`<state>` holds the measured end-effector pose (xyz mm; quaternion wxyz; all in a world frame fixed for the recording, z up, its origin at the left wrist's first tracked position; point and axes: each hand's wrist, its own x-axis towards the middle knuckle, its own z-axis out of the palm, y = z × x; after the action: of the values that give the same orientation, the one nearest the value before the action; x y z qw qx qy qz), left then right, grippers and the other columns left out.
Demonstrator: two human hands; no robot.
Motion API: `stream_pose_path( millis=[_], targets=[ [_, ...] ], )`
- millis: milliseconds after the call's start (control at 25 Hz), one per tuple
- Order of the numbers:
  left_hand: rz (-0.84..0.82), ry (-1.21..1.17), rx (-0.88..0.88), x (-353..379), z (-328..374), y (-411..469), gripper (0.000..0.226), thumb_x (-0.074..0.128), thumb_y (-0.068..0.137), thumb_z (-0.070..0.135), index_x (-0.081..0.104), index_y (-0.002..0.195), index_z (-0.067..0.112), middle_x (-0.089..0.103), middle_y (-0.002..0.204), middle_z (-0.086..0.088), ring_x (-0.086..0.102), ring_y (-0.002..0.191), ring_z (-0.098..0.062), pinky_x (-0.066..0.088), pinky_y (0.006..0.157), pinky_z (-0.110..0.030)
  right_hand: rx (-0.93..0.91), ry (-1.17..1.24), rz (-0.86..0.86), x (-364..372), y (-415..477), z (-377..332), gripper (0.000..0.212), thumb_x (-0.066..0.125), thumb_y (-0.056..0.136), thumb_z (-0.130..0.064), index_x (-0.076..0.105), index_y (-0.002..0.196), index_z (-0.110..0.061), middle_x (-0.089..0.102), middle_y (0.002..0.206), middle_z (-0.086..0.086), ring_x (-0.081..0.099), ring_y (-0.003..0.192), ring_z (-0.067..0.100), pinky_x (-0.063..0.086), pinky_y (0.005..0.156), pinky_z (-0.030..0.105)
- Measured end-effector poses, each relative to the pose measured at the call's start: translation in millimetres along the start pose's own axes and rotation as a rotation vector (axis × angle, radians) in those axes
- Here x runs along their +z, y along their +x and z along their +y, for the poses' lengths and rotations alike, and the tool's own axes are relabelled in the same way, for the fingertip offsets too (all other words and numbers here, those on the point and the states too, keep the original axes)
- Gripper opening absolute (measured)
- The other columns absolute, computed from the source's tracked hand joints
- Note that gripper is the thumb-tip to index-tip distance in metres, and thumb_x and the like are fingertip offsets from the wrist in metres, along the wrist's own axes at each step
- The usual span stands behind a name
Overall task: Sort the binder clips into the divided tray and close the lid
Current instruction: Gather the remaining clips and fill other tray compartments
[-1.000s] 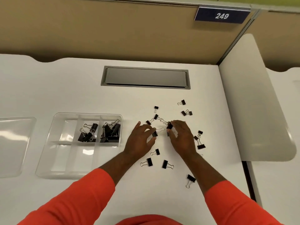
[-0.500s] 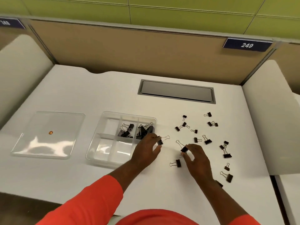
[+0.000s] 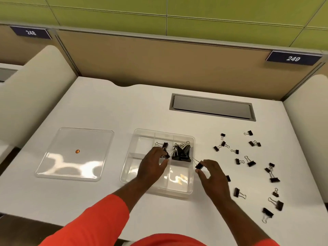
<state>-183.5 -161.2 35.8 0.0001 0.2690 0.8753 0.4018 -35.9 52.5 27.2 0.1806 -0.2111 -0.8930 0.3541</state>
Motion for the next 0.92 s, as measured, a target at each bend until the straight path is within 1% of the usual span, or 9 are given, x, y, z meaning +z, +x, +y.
stream_pose_path(
  millis=[80, 160, 280, 400, 480, 600, 760, 840, 920],
  targets=[
    [0.009, 0.006, 0.003, -7.9, -11.3, 5.6, 0.02, 0.075, 0.08, 0.021, 0.062, 0.096, 0.022, 0.057, 0.101, 0.013, 0.06, 0.092, -0.005, 0.053, 0.071, -0.029, -0.003, -0.007, -0.007, 14.6, 1.5, -7.9, 0.023, 0.079, 0.085, -0.023, 0.069, 0.104, -0.029, 0.059, 0.114, -0.018, 0.059, 0.11, 0.002, 0.055, 0.083, 0.032],
    [0.022, 0.016, -0.011, -12.9, -21.9, 11.9, 0.019, 0.076, 0.081, 0.024, 0.062, 0.094, 0.023, 0.058, 0.104, 0.013, 0.059, 0.097, -0.006, 0.053, 0.074, -0.026, 0.004, -0.015, 0.005, 27.6, 3.8, -15.0, 0.024, 0.08, 0.085, -0.024, 0.069, 0.106, -0.027, 0.06, 0.115, -0.015, 0.06, 0.109, 0.005, 0.056, 0.084, 0.034],
    [0.013, 0.019, -0.039, -16.1, -42.0, 18.9, 0.02, 0.077, 0.082, 0.031, 0.065, 0.096, 0.023, 0.058, 0.127, 0.009, 0.054, 0.118, -0.009, 0.046, 0.091, -0.022, 0.004, -0.038, 0.01, 45.2, 9.7, -24.9, 0.029, 0.08, 0.085, -0.025, 0.069, 0.112, -0.022, 0.062, 0.116, -0.012, 0.062, 0.106, 0.008, 0.058, 0.081, 0.034],
    [0.003, 0.052, -0.005, -18.0, -59.5, 23.7, 0.031, 0.078, 0.082, 0.036, 0.067, 0.106, 0.022, 0.055, 0.137, 0.005, 0.048, 0.129, -0.012, 0.042, 0.107, -0.03, 0.015, -0.07, -0.003, 60.0, 17.6, -34.5, 0.029, 0.077, 0.087, -0.026, 0.068, 0.114, -0.022, 0.062, 0.117, -0.011, 0.062, 0.106, 0.009, 0.057, 0.083, 0.034],
    [0.002, 0.085, 0.037, -19.6, -68.3, 25.5, 0.042, 0.078, 0.081, 0.039, 0.066, 0.116, 0.019, 0.054, 0.141, 0.002, 0.045, 0.134, -0.014, 0.034, 0.114, -0.036, 0.016, -0.098, -0.017, 70.3, 23.3, -43.0, 0.03, 0.076, 0.087, -0.027, 0.068, 0.116, -0.021, 0.063, 0.12, -0.009, 0.062, 0.11, 0.012, 0.056, 0.088, 0.033],
    [-0.009, 0.102, 0.068, -22.1, -75.9, 25.9, 0.054, 0.077, 0.082, 0.041, 0.062, 0.127, 0.017, 0.05, 0.146, -0.001, 0.038, 0.14, -0.013, 0.028, 0.118, -0.041, 0.007, -0.105, -0.054, 84.7, 32.7, -58.6, 0.031, 0.073, 0.089, -0.035, 0.068, 0.118, -0.024, 0.063, 0.123, -0.009, 0.061, 0.112, 0.01, 0.053, 0.09, 0.028],
    [-0.051, 0.117, 0.069, -26.0, -82.8, 23.0, 0.059, 0.073, 0.085, 0.046, 0.056, 0.134, 0.02, 0.044, 0.151, 0.001, 0.031, 0.145, -0.011, 0.027, 0.118, -0.043, -0.034, -0.105, -0.069, 104.5, 46.8, -74.9, 0.034, 0.069, 0.09, -0.043, 0.068, 0.119, -0.024, 0.064, 0.123, -0.007, 0.058, 0.118, 0.012, 0.052, 0.095, 0.04],
    [-0.06, 0.13, 0.066, -28.4, -85.2, 21.3, 0.06, 0.07, 0.086, 0.05, 0.055, 0.136, 0.02, 0.042, 0.153, 0.001, 0.03, 0.145, -0.011, 0.027, 0.119, -0.043, -0.04, -0.119, -0.065, 110.7, 53.5, -81.0, 0.044, 0.067, 0.089, -0.05, 0.065, 0.125, -0.024, 0.062, 0.13, -0.006, 0.054, 0.125, 0.014, 0.049, 0.102, 0.042],
    [-0.065, 0.137, 0.064, -31.0, -86.4, 19.9, 0.061, 0.068, 0.087, 0.051, 0.054, 0.138, 0.02, 0.04, 0.154, 0.001, 0.028, 0.146, -0.011, 0.026, 0.119, -0.043, -0.046, -0.172, -0.086, 113.0, 55.9, -84.9, 0.063, 0.067, 0.086, -0.059, 0.055, 0.138, -0.024, 0.05, 0.149, -0.004, 0.043, 0.138, 0.015, 0.037, 0.115, 0.04]
  ],
)
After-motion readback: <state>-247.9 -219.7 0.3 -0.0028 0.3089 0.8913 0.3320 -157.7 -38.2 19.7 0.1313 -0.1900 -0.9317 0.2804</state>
